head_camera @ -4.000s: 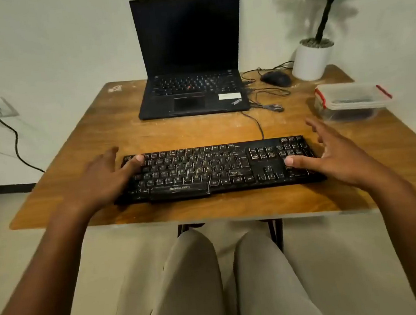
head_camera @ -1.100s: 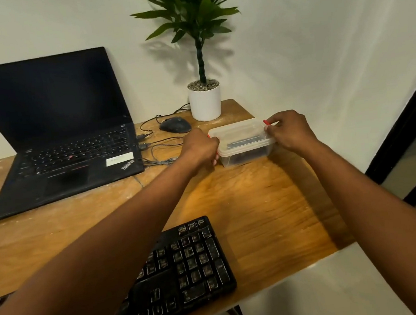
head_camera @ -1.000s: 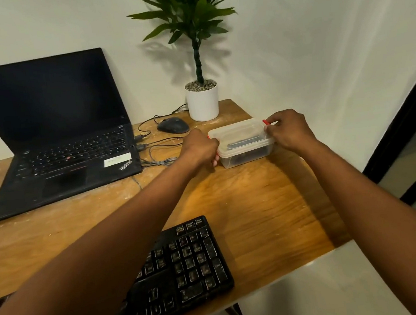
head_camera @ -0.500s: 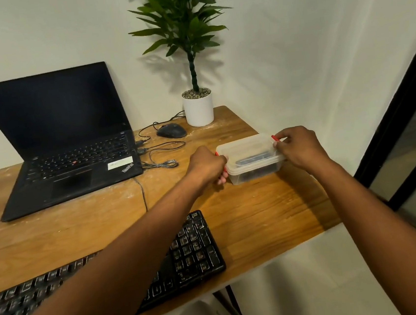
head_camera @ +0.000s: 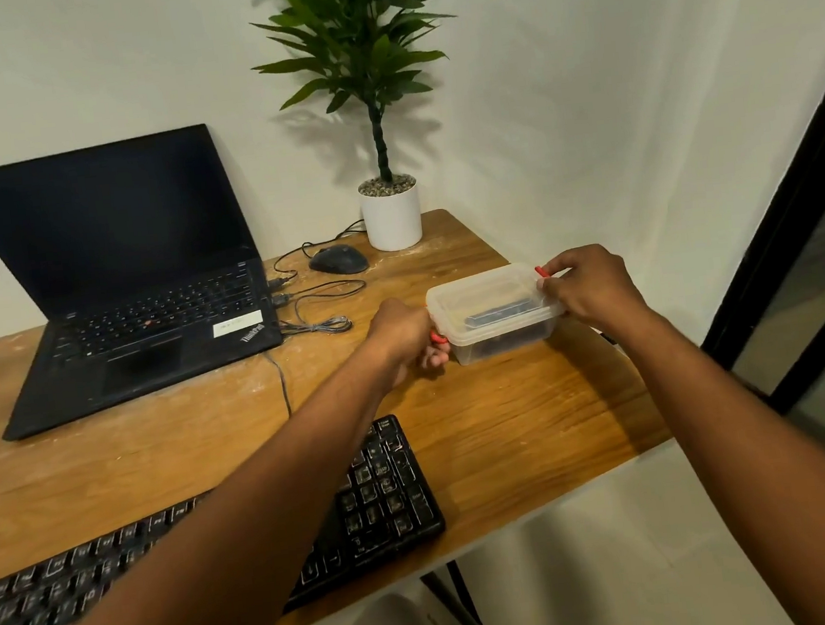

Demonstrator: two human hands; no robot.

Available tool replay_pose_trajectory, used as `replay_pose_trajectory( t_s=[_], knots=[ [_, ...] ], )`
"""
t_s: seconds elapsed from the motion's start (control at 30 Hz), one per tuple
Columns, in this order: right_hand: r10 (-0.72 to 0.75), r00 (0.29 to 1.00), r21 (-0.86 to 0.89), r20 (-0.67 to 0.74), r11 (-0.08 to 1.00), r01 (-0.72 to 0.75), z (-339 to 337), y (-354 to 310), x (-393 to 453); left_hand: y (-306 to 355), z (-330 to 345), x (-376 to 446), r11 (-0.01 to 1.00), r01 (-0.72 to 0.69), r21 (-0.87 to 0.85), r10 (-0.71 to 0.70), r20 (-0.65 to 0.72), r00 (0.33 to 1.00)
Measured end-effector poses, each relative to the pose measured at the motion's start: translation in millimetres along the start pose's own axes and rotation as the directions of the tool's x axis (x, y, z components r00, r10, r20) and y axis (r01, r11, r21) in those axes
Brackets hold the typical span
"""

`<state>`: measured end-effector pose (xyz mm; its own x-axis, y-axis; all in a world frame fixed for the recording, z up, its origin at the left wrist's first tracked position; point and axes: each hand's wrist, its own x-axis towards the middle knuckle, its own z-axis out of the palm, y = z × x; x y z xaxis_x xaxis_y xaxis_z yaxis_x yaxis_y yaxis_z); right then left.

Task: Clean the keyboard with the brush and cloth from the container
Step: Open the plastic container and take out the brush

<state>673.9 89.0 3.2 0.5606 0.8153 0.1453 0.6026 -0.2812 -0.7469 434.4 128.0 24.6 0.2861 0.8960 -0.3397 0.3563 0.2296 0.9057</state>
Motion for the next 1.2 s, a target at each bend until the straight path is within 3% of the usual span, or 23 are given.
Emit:
replay_pose_trajectory(
  t_s=[0.13, 0.2, 0.27, 0.3, 0.37, 0.43, 0.5, 0.83, 1.2],
  knots=[
    [0.0, 1.0, -0.017, 0.009, 1.0, 0.0, 0, 0, 1, -5, -5, 6, 0.994, 0.064, 0.083, -0.062, -0.022, 0.998],
    [-0.003, 1.0, -0.021, 0.004, 1.0, 0.003, 0, 0, 1, -8, -6, 16, 0.926, -0.036, 0.376, 0.106, -0.166, 0.98],
    [0.004, 1.0, -0.009, 0.003, 1.0, -0.004, 0, 0, 0, -8, -4, 22, 0.783, -0.205, 0.587, 0.398, -0.22, 0.891],
    [0.01, 1.0, 0.003, -0.001, 1.0, -0.01, 1, 0, 0, -5, -1, 23, 0.737, -0.298, 0.606, 0.479, -0.157, 0.864],
    [0.017, 1.0, 0.025, -0.01, 1.0, -0.017, 1, 0, 0, 2, 6, 24, 0.626, -0.418, 0.659, 0.497, 0.076, 0.864],
    [0.01, 1.0, 0.021, -0.012, 1.0, -0.01, 2, 2, 1, 5, 17, 25, 0.472, -0.431, 0.769, 0.415, 0.238, 0.878],
    [0.0, 1.0, 0.037, -0.015, 0.999, 0.0, 2, 4, 2, 6, 24, 26, 0.385, -0.418, 0.823, 0.375, 0.275, 0.886],
    [0.166, 0.986, 0.285, 0.005, 0.945, -0.16, 1, 4, 12, 6, 27, 32, 0.4, -0.411, 0.819, 0.441, 0.221, 0.87],
    [0.242, 0.967, 0.029, 0.076, 0.969, -0.244, 1, 14, 7, 6, 25, 29, 0.406, -0.42, 0.812, 0.418, 0.244, 0.875]
  ],
)
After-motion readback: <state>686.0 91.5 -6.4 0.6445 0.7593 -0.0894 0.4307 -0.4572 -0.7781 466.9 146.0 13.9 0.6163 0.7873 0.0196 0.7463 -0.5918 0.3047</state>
